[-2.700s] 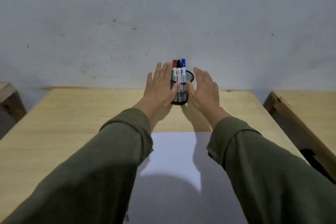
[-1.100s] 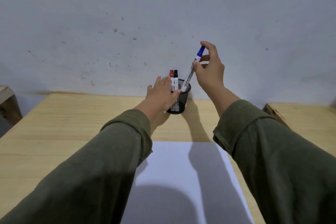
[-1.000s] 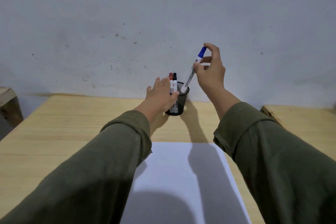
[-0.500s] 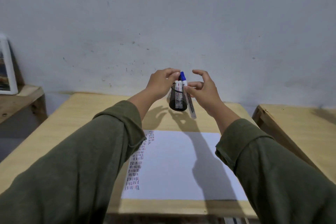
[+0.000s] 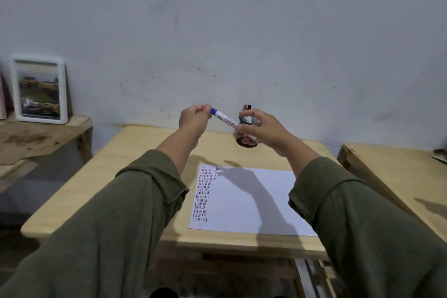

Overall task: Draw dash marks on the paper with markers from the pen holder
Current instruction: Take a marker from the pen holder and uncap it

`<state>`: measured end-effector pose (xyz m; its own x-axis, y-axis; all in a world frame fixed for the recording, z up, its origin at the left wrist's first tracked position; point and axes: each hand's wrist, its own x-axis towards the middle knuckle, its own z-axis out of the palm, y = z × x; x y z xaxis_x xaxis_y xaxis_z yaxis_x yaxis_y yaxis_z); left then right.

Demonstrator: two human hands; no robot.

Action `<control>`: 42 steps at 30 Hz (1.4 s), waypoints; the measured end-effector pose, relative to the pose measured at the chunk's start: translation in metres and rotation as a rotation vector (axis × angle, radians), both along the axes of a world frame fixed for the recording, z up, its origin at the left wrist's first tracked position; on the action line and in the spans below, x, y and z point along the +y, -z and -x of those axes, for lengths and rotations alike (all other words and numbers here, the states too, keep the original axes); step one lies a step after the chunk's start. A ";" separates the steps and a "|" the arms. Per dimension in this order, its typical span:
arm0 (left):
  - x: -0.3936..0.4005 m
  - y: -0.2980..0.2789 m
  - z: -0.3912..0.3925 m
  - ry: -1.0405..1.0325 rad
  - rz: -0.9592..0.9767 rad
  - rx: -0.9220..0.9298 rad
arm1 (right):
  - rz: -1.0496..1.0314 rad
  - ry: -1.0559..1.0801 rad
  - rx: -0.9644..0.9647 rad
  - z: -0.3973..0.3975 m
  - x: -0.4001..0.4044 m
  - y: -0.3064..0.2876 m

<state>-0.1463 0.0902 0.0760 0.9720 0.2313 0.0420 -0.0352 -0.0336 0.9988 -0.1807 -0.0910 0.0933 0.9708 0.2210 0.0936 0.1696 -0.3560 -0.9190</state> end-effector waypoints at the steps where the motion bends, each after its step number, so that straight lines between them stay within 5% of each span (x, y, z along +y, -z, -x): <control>1: 0.004 -0.001 0.002 -0.045 0.044 0.019 | -0.030 0.005 0.000 0.001 0.001 -0.001; 9: -0.003 -0.009 0.019 -0.055 0.207 0.079 | -0.506 0.030 0.016 0.000 0.017 -0.007; 19: -0.023 -0.003 0.016 0.285 0.537 -0.048 | -0.846 0.020 0.126 -0.007 0.030 0.003; 23: -0.028 -0.004 0.009 0.244 0.644 -0.054 | -0.903 0.027 0.137 -0.012 0.032 0.006; 33: -0.017 -0.006 -0.004 -0.115 0.467 0.124 | -0.718 0.040 0.018 -0.019 0.028 0.015; 42: 0.021 0.055 0.006 -0.162 -0.186 0.101 | -0.715 0.066 0.214 -0.025 0.026 0.051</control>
